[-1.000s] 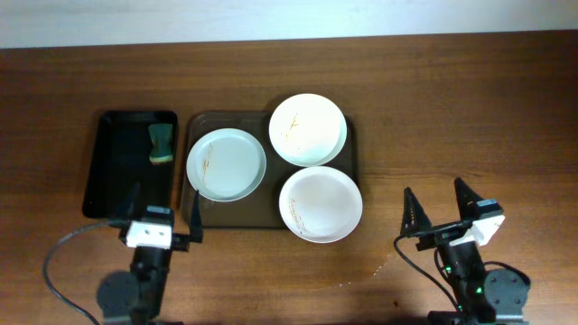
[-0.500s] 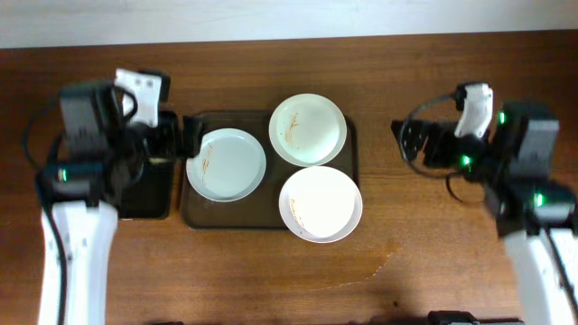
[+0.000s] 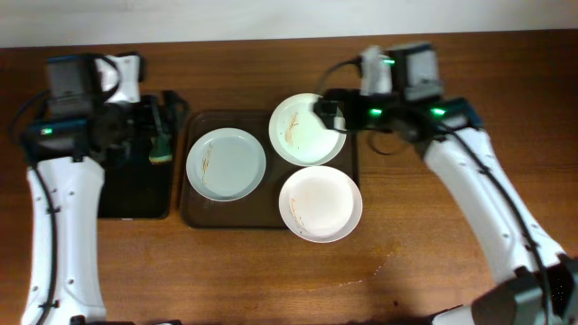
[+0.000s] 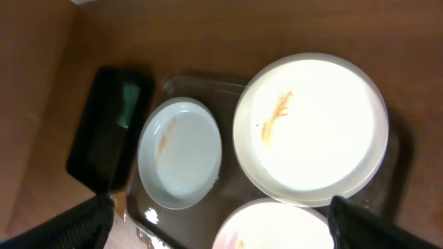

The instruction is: Clean dirty plates on tray and stack at the side

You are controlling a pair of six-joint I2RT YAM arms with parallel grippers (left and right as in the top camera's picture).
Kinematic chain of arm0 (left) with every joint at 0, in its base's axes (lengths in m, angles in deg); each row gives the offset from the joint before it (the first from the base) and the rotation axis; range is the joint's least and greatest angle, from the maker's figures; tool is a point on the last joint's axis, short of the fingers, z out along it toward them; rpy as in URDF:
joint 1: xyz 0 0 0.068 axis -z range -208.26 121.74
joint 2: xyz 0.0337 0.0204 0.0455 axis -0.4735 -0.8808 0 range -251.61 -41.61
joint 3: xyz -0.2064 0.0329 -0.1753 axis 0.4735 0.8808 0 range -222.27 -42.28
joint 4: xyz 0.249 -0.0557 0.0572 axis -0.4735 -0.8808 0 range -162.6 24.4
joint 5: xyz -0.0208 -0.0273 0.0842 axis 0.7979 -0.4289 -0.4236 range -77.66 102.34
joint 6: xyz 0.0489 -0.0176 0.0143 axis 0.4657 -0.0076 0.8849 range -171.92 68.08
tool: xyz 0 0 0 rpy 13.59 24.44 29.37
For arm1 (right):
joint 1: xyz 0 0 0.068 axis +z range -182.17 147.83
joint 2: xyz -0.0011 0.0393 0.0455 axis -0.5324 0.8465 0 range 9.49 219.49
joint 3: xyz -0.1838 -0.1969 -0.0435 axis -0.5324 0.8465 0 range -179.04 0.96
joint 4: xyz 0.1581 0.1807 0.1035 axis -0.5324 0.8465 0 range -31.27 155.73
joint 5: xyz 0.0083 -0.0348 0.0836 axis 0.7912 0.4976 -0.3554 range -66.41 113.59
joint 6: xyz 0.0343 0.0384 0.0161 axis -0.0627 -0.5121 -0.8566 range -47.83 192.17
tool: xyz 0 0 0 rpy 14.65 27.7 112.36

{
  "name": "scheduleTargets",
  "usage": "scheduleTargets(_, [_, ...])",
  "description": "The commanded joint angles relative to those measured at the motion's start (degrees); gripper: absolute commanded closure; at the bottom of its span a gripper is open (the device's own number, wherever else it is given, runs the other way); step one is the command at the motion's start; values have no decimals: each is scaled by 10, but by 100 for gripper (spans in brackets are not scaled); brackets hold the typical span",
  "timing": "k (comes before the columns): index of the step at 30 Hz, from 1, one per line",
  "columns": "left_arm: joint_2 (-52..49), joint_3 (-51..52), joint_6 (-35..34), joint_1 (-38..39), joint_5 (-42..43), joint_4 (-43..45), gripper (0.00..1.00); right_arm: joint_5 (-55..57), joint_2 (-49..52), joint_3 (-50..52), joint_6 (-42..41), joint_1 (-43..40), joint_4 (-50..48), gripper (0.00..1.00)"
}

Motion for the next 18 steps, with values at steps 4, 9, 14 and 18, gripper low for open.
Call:
scheduleTargets(4, [-20, -13, -56, -51, -197, -16, 1, 181, 130, -82, -146, 130, 2, 11])
scheduleTargets(9, [-75, -13, -55, -51, -241, -11, 1, 187, 226, -82, -172, 179, -17, 34])
scheduleTargets(14, [-153, -13, -55, -51, -239, -13, 4, 187, 283, -82, -172, 206, -49, 48])
scheduleTargets(18, [-193, -13, -32, -51, -216, -9, 4, 187, 312, -82, -186, 209, -60, 57])
